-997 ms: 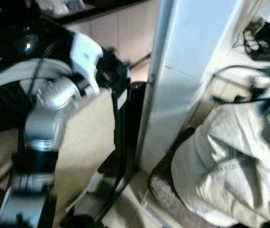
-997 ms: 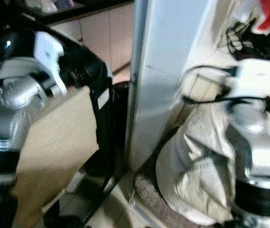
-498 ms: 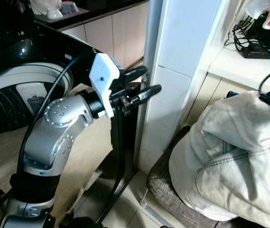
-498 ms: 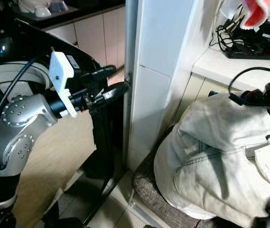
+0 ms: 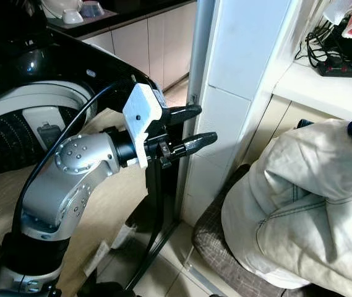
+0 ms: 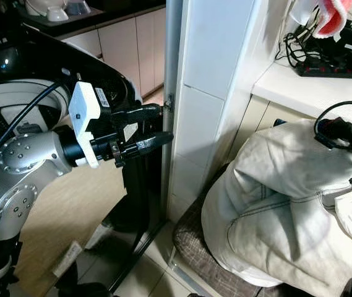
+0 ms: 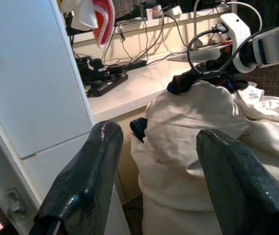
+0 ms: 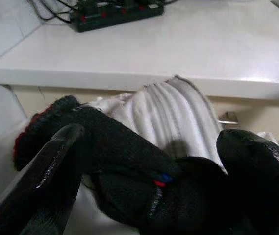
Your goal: Clothes washing
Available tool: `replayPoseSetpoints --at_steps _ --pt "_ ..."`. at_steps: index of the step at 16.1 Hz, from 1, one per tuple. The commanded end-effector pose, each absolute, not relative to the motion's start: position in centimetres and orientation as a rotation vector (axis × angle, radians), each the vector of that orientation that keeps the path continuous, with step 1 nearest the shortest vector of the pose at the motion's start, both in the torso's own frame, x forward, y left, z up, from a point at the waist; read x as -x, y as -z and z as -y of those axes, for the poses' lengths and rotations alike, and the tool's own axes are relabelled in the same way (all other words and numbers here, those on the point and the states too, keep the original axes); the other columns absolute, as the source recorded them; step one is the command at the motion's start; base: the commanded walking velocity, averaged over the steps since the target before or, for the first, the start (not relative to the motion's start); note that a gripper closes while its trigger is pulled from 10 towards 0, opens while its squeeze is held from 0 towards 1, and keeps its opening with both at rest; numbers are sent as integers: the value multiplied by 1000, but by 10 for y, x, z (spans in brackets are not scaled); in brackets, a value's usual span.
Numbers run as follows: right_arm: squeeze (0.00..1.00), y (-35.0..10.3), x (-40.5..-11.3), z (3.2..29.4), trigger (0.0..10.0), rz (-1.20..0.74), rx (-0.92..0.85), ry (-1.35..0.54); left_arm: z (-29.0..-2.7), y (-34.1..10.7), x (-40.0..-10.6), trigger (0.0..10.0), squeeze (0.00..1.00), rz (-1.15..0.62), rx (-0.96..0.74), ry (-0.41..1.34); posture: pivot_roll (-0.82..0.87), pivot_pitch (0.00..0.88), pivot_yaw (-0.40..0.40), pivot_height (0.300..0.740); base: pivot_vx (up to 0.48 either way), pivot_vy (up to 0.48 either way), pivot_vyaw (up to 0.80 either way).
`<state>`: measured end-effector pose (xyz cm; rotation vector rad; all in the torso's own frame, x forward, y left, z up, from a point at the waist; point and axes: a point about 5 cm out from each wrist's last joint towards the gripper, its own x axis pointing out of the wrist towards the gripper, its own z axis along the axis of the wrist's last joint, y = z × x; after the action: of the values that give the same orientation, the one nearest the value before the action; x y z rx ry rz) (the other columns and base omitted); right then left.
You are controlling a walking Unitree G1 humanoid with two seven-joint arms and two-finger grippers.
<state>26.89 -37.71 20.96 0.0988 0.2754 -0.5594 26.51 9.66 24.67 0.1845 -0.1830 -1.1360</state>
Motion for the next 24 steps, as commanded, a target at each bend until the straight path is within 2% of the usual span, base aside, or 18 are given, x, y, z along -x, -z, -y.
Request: replayPoseSetpoints --at_steps 1,5,6,8,9,10,11,20,24 --pt "0 -208 -265 383 10000 -273 -143 626 -95 -250 -261 10000 0 183 -193 1172 -30 17 -32 740 0 0 0" --pt "0 -192 -261 383 10000 -340 -204 646 -93 -250 -257 10000 0 170 -210 1205 -26 20 -34 740 0 0 0" --pt "0 -185 -260 378 10000 -359 -295 611 -92 -251 -252 10000 0 163 -197 1243 -26 19 -33 740 0 0 0" --pt "0 -182 -260 374 10000 -362 -346 596 -92 -252 -251 10000 0 166 -198 1249 -26 18 -32 740 0 0 0" --pt "0 -181 -261 373 8510 -355 -373 590 -92 -253 -251 10000 0 169 -203 1250 -27 20 -31 740 0 0 0" --pt "0 -181 -261 373 2745 -349 -395 587 -92 -253 -252 10000 0 171 -206 1248 -26 18 -32 740 0 0 0" --pt "0 -181 -261 374 0 -342 -413 588 -92 -253 -252 10000 0 173 -207 1247 -26 20 -31 740 0 0 0" --pt "0 -186 -262 375 0 -314 -432 595 -93 -256 -254 10000 0 179 -206 1230 -22 22 -36 740 0 0 0" --pt "0 -189 -262 375 0 -303 -438 592 -91 -255 -248 10000 0 163 -176 1289 -25 17 -34 740 0 0 0"
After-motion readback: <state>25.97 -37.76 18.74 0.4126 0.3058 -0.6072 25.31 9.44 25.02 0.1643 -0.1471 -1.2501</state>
